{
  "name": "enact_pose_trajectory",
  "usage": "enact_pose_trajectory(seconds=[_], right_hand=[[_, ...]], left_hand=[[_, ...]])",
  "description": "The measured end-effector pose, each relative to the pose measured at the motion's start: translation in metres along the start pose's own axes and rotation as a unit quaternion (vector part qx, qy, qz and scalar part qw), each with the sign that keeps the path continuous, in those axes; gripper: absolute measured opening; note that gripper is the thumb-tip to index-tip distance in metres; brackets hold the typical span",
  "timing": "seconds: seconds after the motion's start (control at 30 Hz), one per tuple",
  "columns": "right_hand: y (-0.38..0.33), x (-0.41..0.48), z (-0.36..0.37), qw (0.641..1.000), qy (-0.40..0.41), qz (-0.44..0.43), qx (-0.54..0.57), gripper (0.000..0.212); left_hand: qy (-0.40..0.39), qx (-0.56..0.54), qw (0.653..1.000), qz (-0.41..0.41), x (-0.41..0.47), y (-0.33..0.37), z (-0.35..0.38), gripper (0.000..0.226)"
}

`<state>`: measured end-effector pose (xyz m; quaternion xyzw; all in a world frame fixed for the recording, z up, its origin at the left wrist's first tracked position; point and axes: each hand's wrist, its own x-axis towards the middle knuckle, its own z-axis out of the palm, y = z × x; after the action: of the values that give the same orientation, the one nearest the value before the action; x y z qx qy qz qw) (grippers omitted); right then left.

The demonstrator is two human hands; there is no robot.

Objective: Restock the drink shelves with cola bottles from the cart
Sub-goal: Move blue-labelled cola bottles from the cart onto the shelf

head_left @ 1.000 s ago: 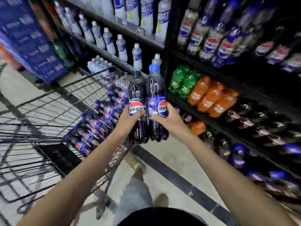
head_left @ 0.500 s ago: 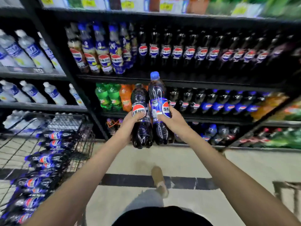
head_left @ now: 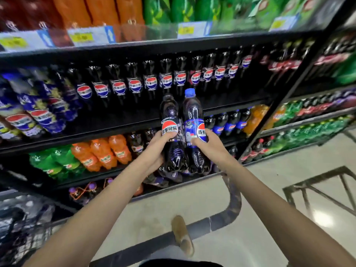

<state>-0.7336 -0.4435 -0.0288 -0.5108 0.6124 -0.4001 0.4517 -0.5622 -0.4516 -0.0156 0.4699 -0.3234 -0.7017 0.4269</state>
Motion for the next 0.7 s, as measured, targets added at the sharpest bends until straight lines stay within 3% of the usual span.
enact_pose_trajectory(seconds=[0.4,0.57,0.7], right_hand=[[0.012,0.117,-0.113,0.997,0.071,0.017,-0.01,0.016],[0.024,0.146,-0.163,0.996,0.088,0.022,-0.008,0.025],[0.039,0.171,-0.203,0.996,0.09,0.019,-0.008,0.021]], left_hand=[[-0.085,0.007,0.995,-0.045,0.149,0.02,0.11,0.055],[-0.113,0.026,0.992,-0.055,0.189,0.017,0.161,0.027],[-0.1,0.05,0.991,-0.074,0.215,0.012,0.2,0.033]])
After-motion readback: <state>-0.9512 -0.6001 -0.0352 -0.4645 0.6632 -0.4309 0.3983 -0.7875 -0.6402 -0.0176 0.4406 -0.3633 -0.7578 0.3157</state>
